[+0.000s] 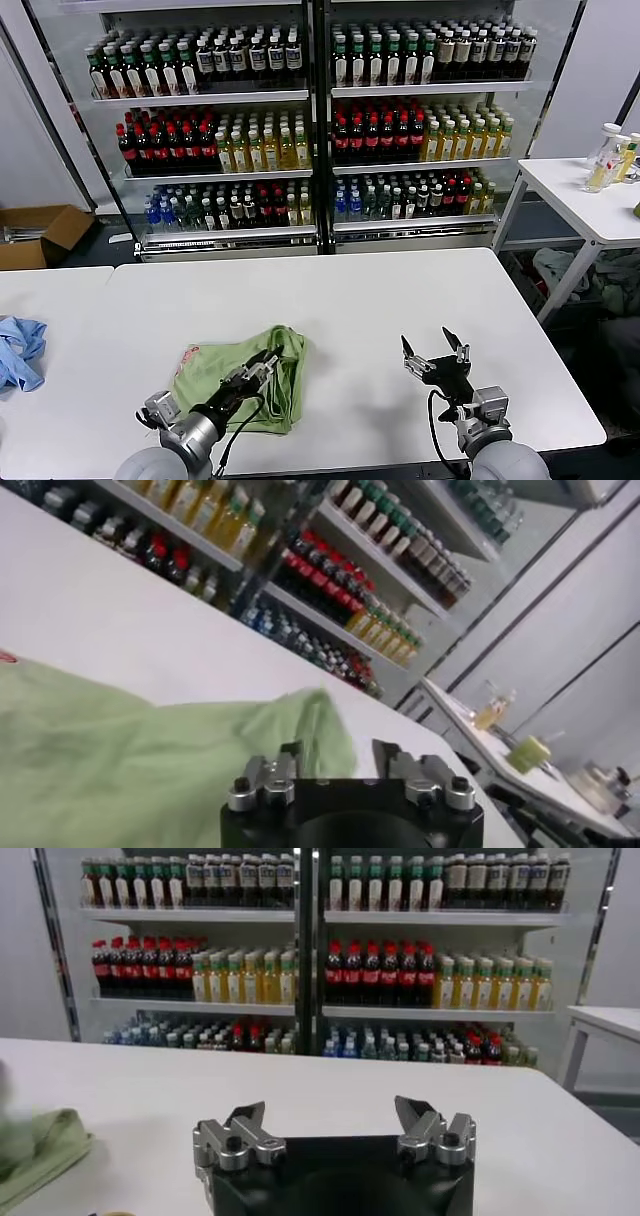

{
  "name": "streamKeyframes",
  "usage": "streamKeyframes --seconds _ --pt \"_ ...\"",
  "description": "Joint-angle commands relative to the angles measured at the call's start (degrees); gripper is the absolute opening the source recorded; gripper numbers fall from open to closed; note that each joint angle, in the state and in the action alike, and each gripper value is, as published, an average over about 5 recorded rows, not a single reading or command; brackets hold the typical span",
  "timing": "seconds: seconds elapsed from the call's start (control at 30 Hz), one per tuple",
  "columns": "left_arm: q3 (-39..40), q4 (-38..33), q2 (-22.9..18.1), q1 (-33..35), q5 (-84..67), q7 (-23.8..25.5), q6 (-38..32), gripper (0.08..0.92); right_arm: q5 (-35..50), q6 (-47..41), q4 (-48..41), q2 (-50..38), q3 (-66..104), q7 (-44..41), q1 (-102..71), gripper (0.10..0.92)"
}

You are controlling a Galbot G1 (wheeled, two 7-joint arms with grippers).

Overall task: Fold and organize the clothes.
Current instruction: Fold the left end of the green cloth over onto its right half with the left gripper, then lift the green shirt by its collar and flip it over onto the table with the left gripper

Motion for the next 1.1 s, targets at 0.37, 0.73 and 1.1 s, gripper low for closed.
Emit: streamKeyframes --seconds 0.37,0.73,1.1 --pt "-10.3 12.2 3.1 0.1 25.0 -12.9 -6.9 0.812 -0.3 0.2 0.7 -0.2 -0.3 0.0 -0.1 0.823" --pt "-8.2 10.1 2.0 0.3 10.3 -7.7 0.4 0.823 -0.3 0.2 1.5 -0.6 0.7 0.0 -1.0 0.823" --pt "-8.5 11.8 1.6 -1.3 -0.5 -6.0 2.2 0.652 -0.3 0.2 2.3 -1.0 2.0 0.0 -2.1 0.823"
